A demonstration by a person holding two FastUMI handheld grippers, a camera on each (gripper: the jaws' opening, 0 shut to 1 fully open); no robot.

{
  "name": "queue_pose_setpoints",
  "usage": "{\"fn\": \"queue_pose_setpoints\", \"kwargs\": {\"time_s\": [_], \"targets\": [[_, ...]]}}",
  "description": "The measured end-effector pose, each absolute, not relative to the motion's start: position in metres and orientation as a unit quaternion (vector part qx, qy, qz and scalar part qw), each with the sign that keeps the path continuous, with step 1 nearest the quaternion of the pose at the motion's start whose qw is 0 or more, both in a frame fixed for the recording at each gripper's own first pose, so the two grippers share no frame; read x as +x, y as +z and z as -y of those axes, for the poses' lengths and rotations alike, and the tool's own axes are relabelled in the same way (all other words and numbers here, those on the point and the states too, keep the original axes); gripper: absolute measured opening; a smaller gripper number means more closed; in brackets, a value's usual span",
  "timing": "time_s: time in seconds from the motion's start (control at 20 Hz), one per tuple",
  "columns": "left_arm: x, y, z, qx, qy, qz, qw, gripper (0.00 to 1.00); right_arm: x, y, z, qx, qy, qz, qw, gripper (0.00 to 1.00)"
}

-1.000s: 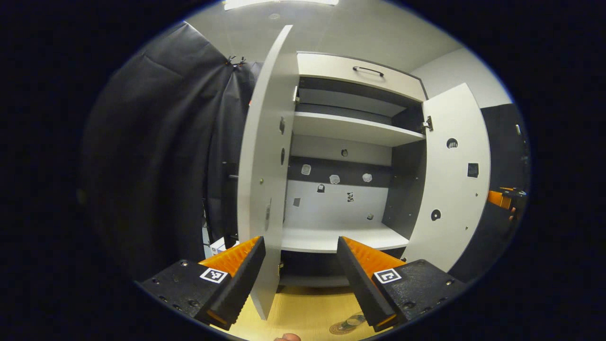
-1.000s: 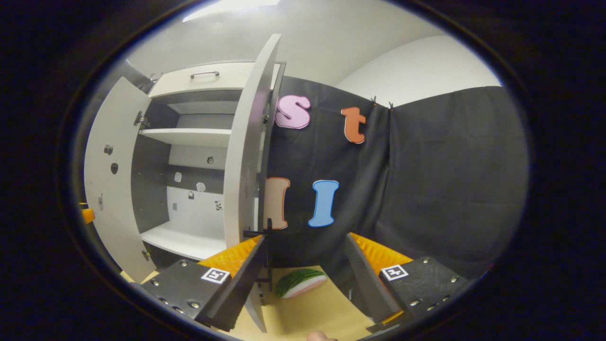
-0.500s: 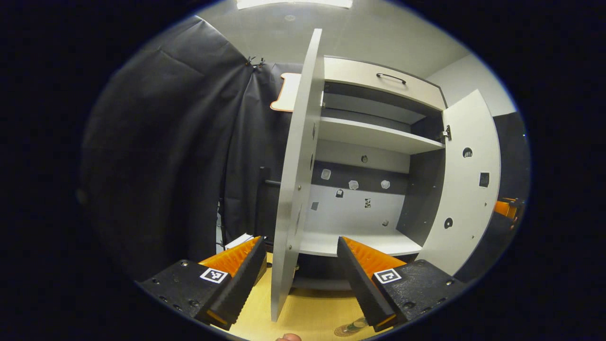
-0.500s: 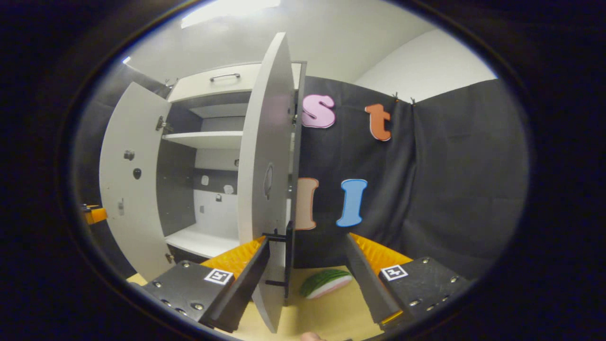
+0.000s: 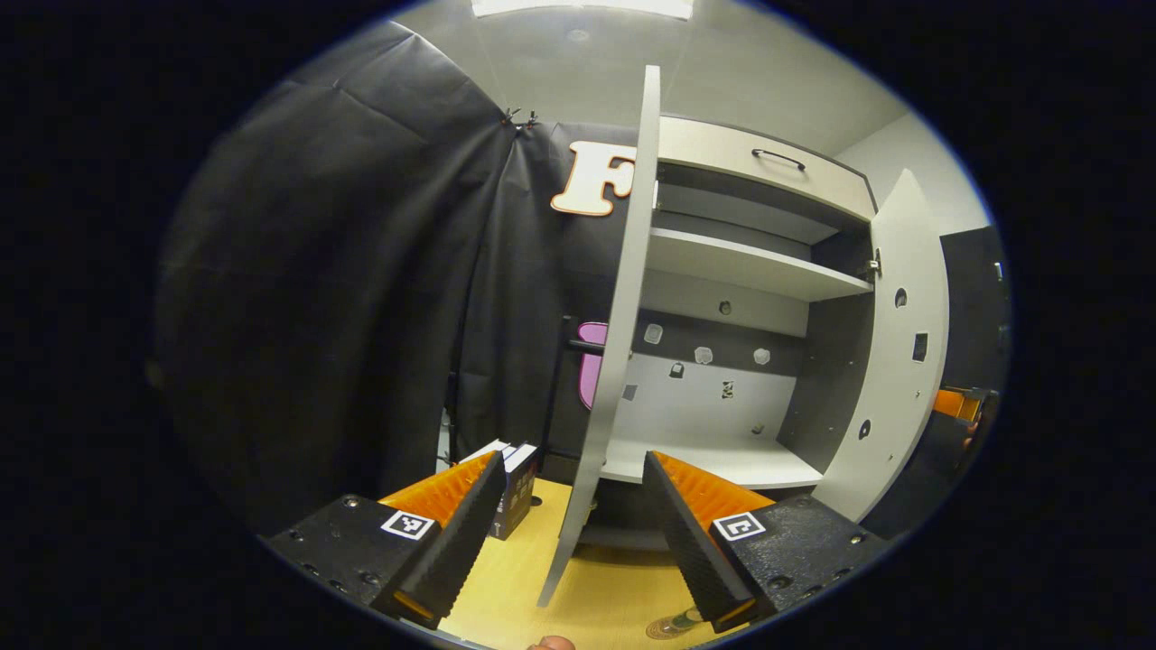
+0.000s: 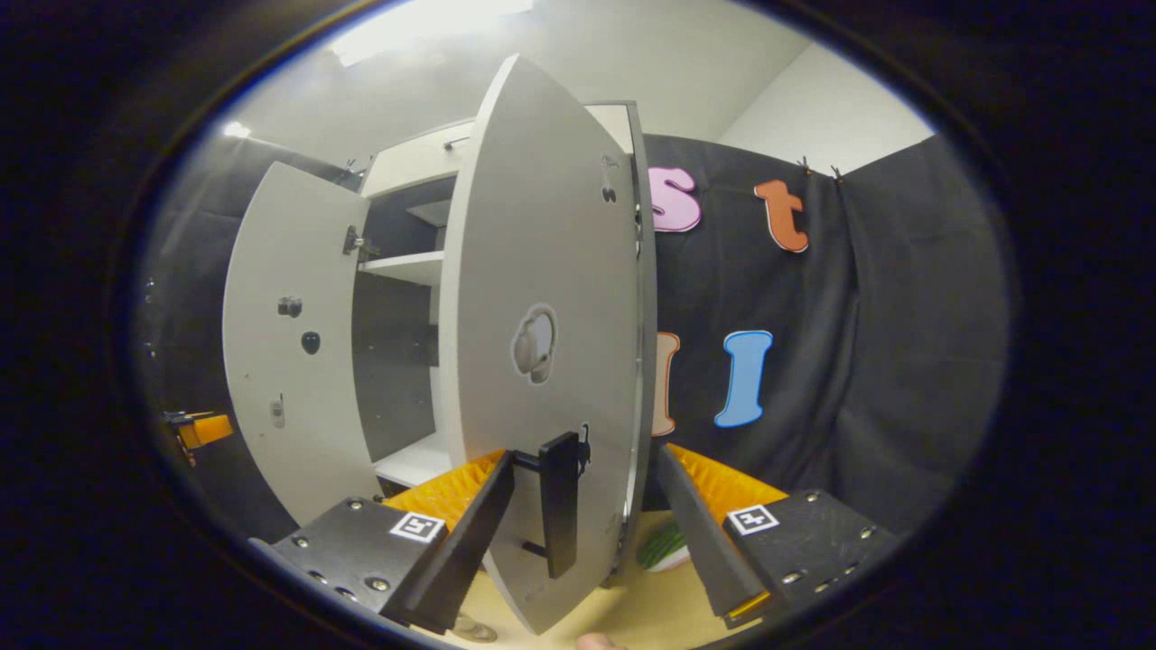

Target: Grasp the bottle in the cabinet with the left hand and place it on the coaster, then close the right door with the right hand and the left door with the left hand.

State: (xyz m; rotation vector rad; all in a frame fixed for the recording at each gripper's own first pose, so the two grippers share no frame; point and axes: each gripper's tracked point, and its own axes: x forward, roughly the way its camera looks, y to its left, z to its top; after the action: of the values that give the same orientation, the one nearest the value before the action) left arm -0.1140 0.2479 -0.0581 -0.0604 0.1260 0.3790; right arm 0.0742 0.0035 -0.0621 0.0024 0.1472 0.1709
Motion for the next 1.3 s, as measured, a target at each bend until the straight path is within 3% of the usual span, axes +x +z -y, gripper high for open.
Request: {"fn": "queue_pose_setpoints", "kwargs": {"time_s": [0.3,0.35,0.4,0.45,0.8,0.85,0.9,1.0,1.25,1.3], "targets": [[-0.129,-0.058,-0.258,-0.032,0.212,-0.063,0.975,0.93,0.088,-0.07,-0.034,0.015,0.112,-0.085,0.99,0.98],[-0.132,-0.058,-0.258,-0.032,0.214,-0.064,0.974,0.96,0.091,-0.07,-0.038,0.018,0.114,-0.088,0.989,0.98],[-0.135,-0.058,-0.259,-0.032,0.216,-0.064,0.974,0.96,0.098,-0.073,-0.041,0.024,0.118,-0.088,0.989,0.93],[-0.137,-0.058,-0.261,-0.031,0.218,-0.064,0.973,0.96,0.103,-0.075,-0.045,0.029,0.123,-0.093,0.988,1.0],[-0.155,-0.051,-0.278,-0.021,0.241,-0.06,0.968,0.96,0.131,-0.079,-0.091,0.021,0.132,-0.083,0.987,1.0],[-0.158,-0.05,-0.281,-0.02,0.245,-0.059,0.968,0.92,0.133,-0.079,-0.097,0.02,0.131,-0.081,0.988,1.0],[-0.16,-0.049,-0.285,-0.018,0.249,-0.059,0.967,0.96,0.139,-0.081,-0.102,0.02,0.131,-0.079,0.988,1.0],[-0.163,-0.047,-0.291,-0.016,0.255,-0.057,0.965,0.92,0.147,-0.084,-0.108,0.02,0.129,-0.076,0.989,1.0],[-0.164,-0.047,-0.305,-0.011,0.264,-0.054,0.963,0.96,0.165,-0.086,-0.124,0.025,0.129,-0.074,0.989,0.97],[-0.163,-0.045,-0.306,-0.01,0.264,-0.052,0.963,0.92,0.169,-0.087,-0.126,0.027,0.128,-0.074,0.989,1.0]]}}
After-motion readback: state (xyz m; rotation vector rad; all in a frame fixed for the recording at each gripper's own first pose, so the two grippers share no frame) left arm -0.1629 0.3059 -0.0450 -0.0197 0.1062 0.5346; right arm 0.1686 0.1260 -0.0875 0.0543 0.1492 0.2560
